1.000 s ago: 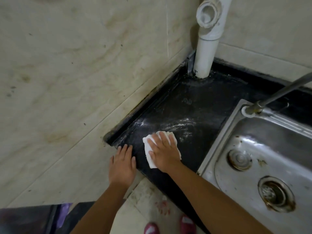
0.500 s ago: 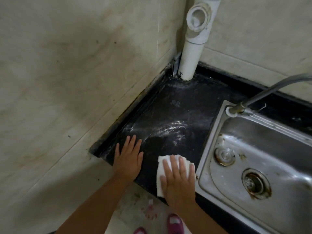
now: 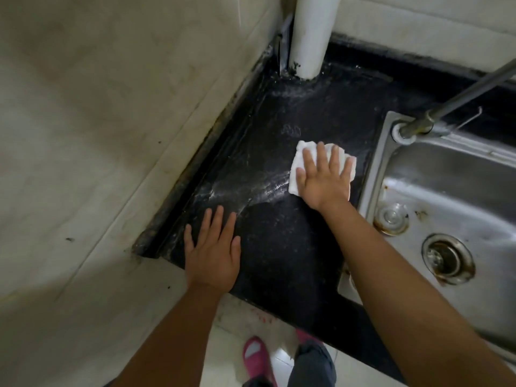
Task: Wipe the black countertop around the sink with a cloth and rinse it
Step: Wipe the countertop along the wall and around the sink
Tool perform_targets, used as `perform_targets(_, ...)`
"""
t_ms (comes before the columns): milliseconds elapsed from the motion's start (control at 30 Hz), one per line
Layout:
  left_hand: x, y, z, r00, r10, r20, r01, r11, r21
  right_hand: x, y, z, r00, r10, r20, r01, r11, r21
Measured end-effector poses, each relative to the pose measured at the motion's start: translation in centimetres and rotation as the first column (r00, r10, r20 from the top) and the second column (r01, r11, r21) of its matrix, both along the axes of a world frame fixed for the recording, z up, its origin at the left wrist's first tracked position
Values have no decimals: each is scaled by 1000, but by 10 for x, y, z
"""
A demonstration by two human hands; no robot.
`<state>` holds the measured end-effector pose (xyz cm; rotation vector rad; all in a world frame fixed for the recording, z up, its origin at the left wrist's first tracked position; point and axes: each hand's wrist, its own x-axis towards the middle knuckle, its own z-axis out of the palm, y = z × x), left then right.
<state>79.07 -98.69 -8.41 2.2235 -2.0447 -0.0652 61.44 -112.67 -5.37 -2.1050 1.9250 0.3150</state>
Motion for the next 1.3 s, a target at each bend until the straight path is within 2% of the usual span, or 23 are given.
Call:
perform_targets(67, 0, -1, 2, 1000, 15, -7, -15, 999, 37, 8, 26, -4, 997, 71, 20, -71, 997, -2)
perform_targets(200, 1, -1, 2, 1000, 20, 8, -20, 999, 29, 26, 125, -21, 956, 292, 41, -280, 943, -180)
perform_targets(300, 1, -2, 1, 1000, 0, 16, -1, 1000, 27, 25, 162, -19, 934, 347, 87, -340, 937, -84)
perform_targets(400, 1, -2, 1, 1000, 23, -10, -23, 999, 36, 12, 119, -20, 968, 239, 79, -236, 971, -46)
perform_targets(500, 2, -2, 0, 1000, 17, -4, -17, 1000, 19, -13, 26, -10, 994, 110, -15, -111, 982, -153)
perform_targets(533, 2, -1, -2, 1000, 15, -1, -15, 1000, 9, -26, -4, -8, 997, 63, -35, -67, 988, -137)
perform_targets(600, 2, -2, -3, 1000, 19, 6, -19, 1000, -5, -43, -52, -4, 998, -67, 17, 67, 998, -11)
perform_targets(667, 3, -2, -5, 1000, 19, 11, -19, 1000, -17, -46, -72, 0, 993, -112, 29, 112, 993, 25)
perform_targets(833, 2, -2, -3, 1000, 10, 10, -10, 1000, -1, -33, -29, 0, 998, -60, 21, 59, 998, 35)
perform_targets(933, 3, 0, 0, 1000, 25, -3, -25, 1000, 11, -13, 54, -12, 995, 98, 3, -96, 979, -178)
perform_targets(967, 3, 1, 1, 999, 32, -8, -32, 999, 11, -8, 81, -17, 993, 113, 19, -107, 975, -193)
perform_targets(1100, 2, -1, 3, 999, 32, -16, -32, 999, 27, 7, 153, -16, 989, 125, 78, -116, 988, -102)
perform_targets(1200, 2, -2, 2, 999, 25, -24, -24, 999, 28, 4, 142, -19, 990, 125, 72, -120, 990, -75)
perform_targets(1233, 2, -2, 1, 999, 26, -24, -25, 1000, 18, 1, 126, -18, 994, 88, 66, -86, 996, -31)
perform_targets(1300, 2, -2, -2, 1000, 25, -17, -25, 1000, -7, -7, 80, -10, 999, 33, 17, -31, 998, -62)
